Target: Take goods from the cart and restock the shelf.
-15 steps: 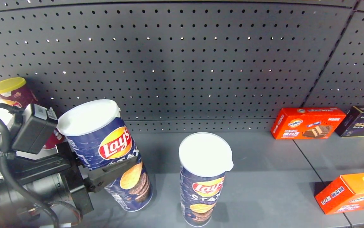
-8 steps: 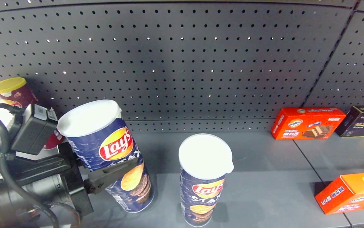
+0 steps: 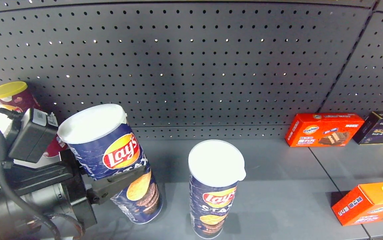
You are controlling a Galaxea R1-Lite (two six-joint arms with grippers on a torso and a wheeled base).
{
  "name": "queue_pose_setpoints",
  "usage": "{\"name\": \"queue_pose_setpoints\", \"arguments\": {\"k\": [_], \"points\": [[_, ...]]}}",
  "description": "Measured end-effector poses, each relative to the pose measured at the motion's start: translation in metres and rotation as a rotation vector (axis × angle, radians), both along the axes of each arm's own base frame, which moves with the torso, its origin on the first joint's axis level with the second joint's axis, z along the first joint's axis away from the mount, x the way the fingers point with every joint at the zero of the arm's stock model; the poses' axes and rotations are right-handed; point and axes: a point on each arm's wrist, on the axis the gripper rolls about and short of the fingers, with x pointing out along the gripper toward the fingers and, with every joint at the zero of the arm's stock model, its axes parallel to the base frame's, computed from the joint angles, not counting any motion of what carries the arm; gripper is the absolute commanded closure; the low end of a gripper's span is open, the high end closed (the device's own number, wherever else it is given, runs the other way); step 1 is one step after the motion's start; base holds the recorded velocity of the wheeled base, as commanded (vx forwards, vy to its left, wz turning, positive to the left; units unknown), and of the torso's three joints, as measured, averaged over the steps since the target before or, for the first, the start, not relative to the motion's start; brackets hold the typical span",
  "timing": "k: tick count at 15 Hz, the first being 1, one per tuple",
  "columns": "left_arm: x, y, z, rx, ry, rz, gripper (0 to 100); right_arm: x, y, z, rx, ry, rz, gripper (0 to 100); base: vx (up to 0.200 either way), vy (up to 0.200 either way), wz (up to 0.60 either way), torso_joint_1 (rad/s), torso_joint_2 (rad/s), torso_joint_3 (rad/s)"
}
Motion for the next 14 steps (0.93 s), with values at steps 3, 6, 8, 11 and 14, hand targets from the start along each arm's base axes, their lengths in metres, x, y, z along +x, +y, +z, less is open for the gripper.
{"name": "queue_pose_setpoints", "arguments": {"k": [3,6,8,11,14], "points": [[0.0006,-0.0004,0.0033,-0.006,-0.011,-0.008,100,0.0014,-0.0029,-0.0008,0.021,0.017,-0.116,0,0.000,0.000,0.00,0.000,0.00,0.000],[0.0005,-0.0006,0.0039,-0.009,-0.013,-0.022,100,0.0028,-0.0085,-0.0009,0.084,0.036,-0.369,0,0.000,0.000,0.00,0.000,0.00,0.000],[0.0002,-0.0010,0.0041,-0.010,-0.012,-0.043,100,0.0020,-0.0044,-0.0011,0.074,0.039,-0.180,0,0.000,0.000,0.00,0.000,0.00,0.000],[0.0005,-0.0012,0.0044,-0.012,-0.012,-0.058,100,0.0019,-0.0039,-0.0012,0.101,0.054,-0.134,0,0.000,0.000,0.00,0.000,0.00,0.000],[0.0016,-0.0020,0.0064,-0.015,-0.017,-0.066,100,0.0030,-0.0073,-0.0018,0.148,0.067,-0.286,0,0.000,0.000,0.00,0.000,0.00,0.000]]}}
